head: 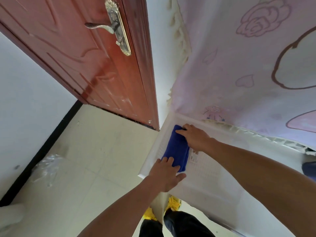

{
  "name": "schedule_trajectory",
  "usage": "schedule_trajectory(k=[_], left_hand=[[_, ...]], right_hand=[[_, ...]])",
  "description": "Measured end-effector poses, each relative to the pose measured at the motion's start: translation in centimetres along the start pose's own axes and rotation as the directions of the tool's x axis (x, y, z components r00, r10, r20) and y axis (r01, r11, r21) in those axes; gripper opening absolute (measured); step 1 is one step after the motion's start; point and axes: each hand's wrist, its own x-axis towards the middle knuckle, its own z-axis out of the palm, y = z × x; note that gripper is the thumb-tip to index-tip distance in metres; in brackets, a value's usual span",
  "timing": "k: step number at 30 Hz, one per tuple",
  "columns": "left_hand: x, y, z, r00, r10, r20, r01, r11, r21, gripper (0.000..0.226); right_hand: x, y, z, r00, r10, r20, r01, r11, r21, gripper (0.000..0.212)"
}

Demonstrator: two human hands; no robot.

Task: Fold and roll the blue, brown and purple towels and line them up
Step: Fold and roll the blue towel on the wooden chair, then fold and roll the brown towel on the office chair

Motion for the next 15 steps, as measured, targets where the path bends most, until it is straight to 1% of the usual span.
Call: schedule_trajectory(k=[2, 3, 5, 7, 8, 10, 12, 13, 15], left_hand=[[-1.2, -0.1, 0.0, 0.997, 0.008, -0.079, -0.011, 0.999, -0.042, 0.049], [-2.5, -0.3, 0.1, 0.989, -0.003, -0.15, -0.006, 0.998, -0.065, 0.045], [-4.8, -1.4, 0.4, 0.956, -0.035, -0.29, 0.011, 0.997, -0.083, 0.04], [-8.1, -3.0, 0.8, 0.912, -0.132, -0.388, 0.099, 0.99, -0.103, 0.038], [-9.7, -3.9, 1.1, 0.895, -0.199, -0.399, 0.16, 0.979, -0.13, 0.037], [-13.4, -5.8, 2.1, 0.861, -0.346, -0.372, 0.301, 0.937, -0.176, 0.035], [-18.3, -7.4, 4.1, 0.803, -0.48, -0.354, 0.438, 0.878, -0.194, 0.033], [-21.6, -7.9, 5.5, 0.767, -0.541, -0.345, 0.502, 0.841, -0.201, 0.032], [-27.1, -8.4, 8.3, 0.706, -0.63, -0.323, 0.59, 0.776, -0.223, 0.031]], right_hand=[[0.1, 0.0, -1.4, 0.999, 0.002, 0.043, -0.002, 1.0, -0.007, 0.058], [-0.2, -0.6, -2.3, 1.0, 0.003, 0.013, -0.003, 1.0, -0.013, 0.051], [-0.6, -1.8, -4.3, 0.991, 0.006, -0.137, -0.011, 0.999, -0.035, 0.037], [-1.2, -4.4, -5.7, 0.955, -0.085, -0.283, 0.057, 0.993, -0.106, 0.03], [-1.6, -5.9, -6.1, 0.936, -0.14, -0.324, 0.101, 0.986, -0.133, 0.028], [-2.3, -9.9, -6.5, 0.896, -0.254, -0.363, 0.2, 0.963, -0.181, 0.022], [-3.1, -15.4, -6.1, 0.852, -0.379, -0.36, 0.317, 0.922, -0.222, 0.016], [-3.6, -18.8, -5.5, 0.824, -0.45, -0.345, 0.383, 0.89, -0.248, 0.016], [-4.6, -24.6, -3.9, 0.773, -0.549, -0.316, 0.466, 0.831, -0.304, 0.023]])
